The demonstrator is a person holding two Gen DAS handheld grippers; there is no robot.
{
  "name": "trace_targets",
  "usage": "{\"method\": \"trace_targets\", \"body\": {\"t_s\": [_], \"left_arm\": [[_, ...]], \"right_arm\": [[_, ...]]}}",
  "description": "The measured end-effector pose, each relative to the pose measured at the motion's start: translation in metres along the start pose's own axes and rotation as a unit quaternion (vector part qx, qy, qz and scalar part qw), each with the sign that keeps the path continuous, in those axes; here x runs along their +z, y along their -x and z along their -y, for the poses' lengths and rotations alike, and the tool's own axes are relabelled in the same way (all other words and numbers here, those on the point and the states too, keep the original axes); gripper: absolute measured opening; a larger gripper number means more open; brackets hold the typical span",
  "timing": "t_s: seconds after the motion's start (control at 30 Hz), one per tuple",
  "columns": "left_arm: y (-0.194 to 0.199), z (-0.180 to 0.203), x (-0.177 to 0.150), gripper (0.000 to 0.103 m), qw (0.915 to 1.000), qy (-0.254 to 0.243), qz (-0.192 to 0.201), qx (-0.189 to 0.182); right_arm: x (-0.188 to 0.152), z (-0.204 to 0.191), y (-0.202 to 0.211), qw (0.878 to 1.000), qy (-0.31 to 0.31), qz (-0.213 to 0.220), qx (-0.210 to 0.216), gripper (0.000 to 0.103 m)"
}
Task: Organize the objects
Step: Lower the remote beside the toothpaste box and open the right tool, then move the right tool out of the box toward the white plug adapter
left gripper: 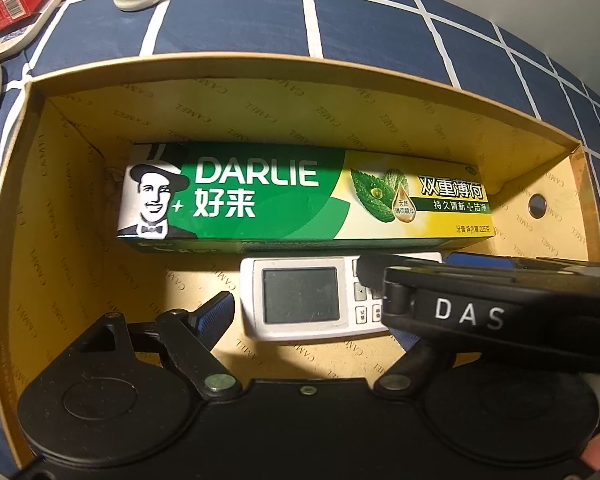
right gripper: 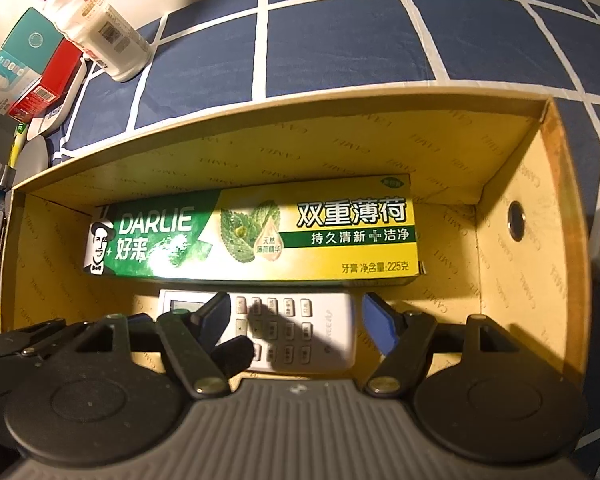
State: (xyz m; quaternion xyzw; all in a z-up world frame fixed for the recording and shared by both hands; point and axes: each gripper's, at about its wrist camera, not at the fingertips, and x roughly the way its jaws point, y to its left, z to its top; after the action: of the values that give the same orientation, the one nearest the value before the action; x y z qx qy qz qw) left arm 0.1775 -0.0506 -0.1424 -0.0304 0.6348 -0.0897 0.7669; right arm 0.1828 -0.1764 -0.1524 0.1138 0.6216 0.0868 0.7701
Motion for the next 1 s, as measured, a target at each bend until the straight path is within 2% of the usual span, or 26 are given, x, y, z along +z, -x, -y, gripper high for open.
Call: {"method": "trace_targets", "body": {"t_s": [0.5,0.6,0.8,1.0], "left_arm": [[0.056,0.008,-0.031,0.081,0.9992,0.011,0.038,0.007],[0.067,0.013,-0.039,0.084,0.9988,0.011,0.047,0.008],[0.090,0.026,-0.057,0.084,0.9975,0.004,0.071,-0.002],[0.110,0.043,-0.079,0.091,0.9958,-0.015,0.091,-0.006]], "right_arm": [[-0.026,-0.011,0.058,0.999,0.015,0.042,0.005,0.072],[-0.034,-0.011,0.073,0.998,0.017,0.053,0.004,0.073],[-0.052,-0.002,0.105,0.997,0.003,0.079,0.002,0.083],[-0.073,0.010,0.138,0.994,-0.009,0.111,-0.002,0.092]]}}
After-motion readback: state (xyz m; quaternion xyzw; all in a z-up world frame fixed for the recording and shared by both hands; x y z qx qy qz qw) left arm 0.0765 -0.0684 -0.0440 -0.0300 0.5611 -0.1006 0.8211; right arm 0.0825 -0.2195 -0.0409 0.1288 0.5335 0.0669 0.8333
